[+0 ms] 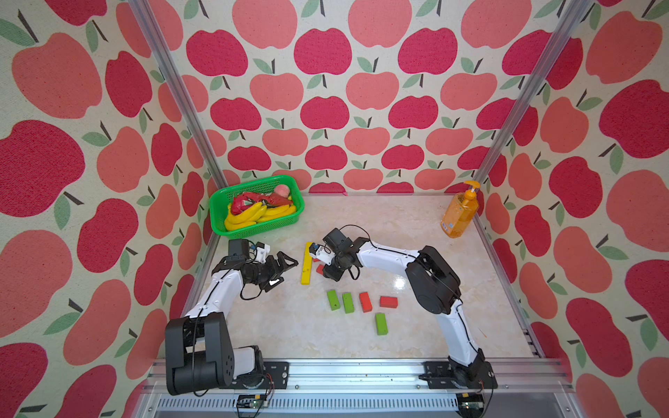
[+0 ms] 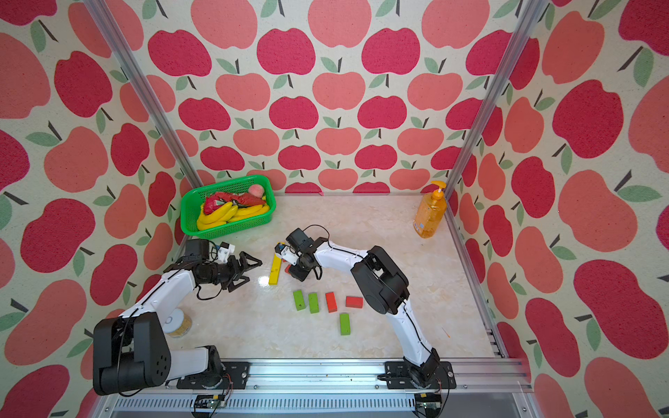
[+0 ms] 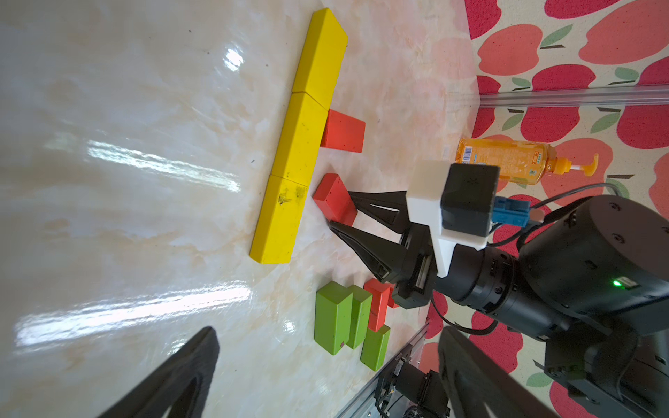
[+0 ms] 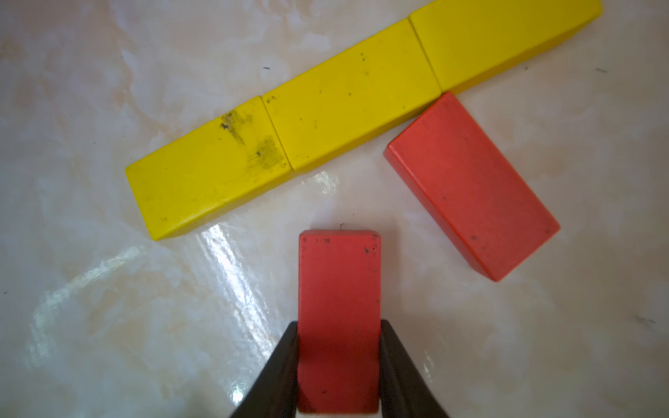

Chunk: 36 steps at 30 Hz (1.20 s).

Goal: Assemble the letter k with building blocks
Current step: Assemble the building block at the center of the board.

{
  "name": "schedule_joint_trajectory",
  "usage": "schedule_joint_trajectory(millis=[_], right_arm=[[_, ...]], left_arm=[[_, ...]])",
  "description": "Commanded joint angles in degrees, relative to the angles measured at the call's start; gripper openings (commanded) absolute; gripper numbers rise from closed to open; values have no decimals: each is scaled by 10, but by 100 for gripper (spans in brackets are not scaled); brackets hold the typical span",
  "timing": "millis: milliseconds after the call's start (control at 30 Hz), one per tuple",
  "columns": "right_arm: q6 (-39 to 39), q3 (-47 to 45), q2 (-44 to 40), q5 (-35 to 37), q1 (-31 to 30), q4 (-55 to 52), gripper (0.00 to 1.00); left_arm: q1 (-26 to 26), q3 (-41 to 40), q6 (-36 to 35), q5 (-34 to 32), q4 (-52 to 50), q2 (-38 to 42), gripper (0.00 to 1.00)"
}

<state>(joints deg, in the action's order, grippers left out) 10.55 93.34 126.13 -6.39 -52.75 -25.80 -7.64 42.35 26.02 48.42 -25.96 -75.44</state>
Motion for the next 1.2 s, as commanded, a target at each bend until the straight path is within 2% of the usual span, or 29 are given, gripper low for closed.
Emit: schedule_joint_trajectory(millis=[0,1167], right_arm=[[12,18,17,-15,-2,-21,37],[16,48,46,-21,-4,-24,39]], left_arm=[[-4,9,-8,-12,-15,-3,98],[-4,12,-11,-18,-16,-15,98]])
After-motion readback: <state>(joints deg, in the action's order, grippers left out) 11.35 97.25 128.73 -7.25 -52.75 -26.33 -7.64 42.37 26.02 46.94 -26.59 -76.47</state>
